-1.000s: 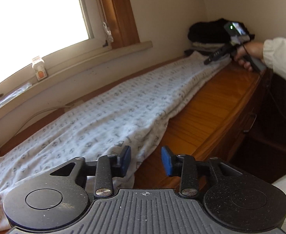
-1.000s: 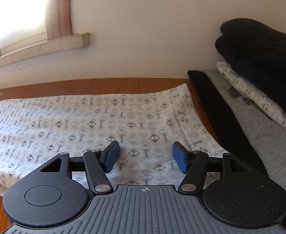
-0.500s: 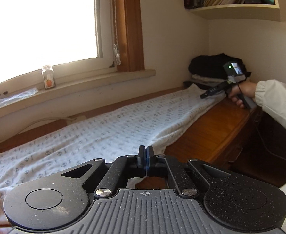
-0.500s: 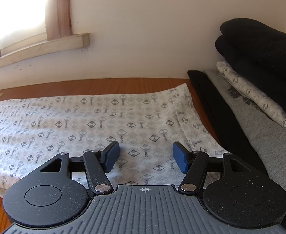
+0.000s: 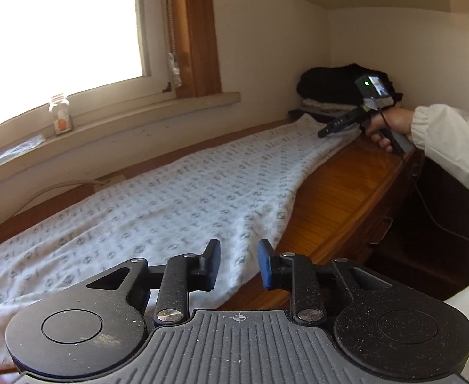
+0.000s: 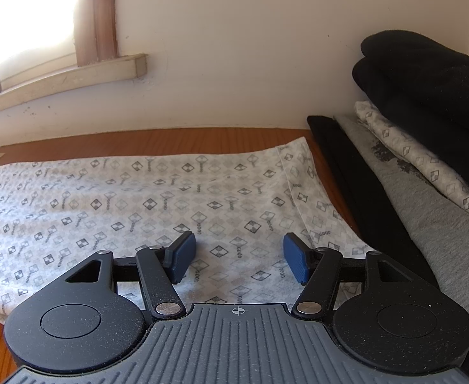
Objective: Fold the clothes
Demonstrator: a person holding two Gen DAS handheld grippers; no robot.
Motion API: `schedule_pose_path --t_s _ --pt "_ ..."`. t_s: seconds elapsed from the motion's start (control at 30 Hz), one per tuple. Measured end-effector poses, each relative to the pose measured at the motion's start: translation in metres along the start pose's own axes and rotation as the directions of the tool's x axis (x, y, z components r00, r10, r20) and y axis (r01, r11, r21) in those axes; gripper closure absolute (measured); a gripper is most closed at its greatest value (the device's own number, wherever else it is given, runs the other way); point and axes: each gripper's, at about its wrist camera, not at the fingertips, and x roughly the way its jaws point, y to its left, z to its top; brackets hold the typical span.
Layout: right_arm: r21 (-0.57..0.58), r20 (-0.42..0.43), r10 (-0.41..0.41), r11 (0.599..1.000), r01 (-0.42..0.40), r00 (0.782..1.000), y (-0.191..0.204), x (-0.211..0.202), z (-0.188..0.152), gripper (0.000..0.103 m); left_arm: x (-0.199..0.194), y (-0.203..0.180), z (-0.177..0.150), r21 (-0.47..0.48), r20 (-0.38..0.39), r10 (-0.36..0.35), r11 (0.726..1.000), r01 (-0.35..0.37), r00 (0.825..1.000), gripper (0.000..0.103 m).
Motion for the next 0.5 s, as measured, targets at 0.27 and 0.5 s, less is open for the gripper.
schedule_pose_path --t_s 0.27,0.5 --pt "-0.001 0.0 0.002 1.0 -0.002 1.0 -0.001 0.001 0.001 0.042 0.05 -0.037 0.011 0.155 -0.059 -0.029 0.987 0.038 0.998 0.075" --pt "-0.002 0.0 0.0 1.0 0.0 1.0 0.0 0.001 0.0 0.042 0.089 -0.041 0.027 0.134 -0.121 -0.075 0.987 0.091 0.99 0.075"
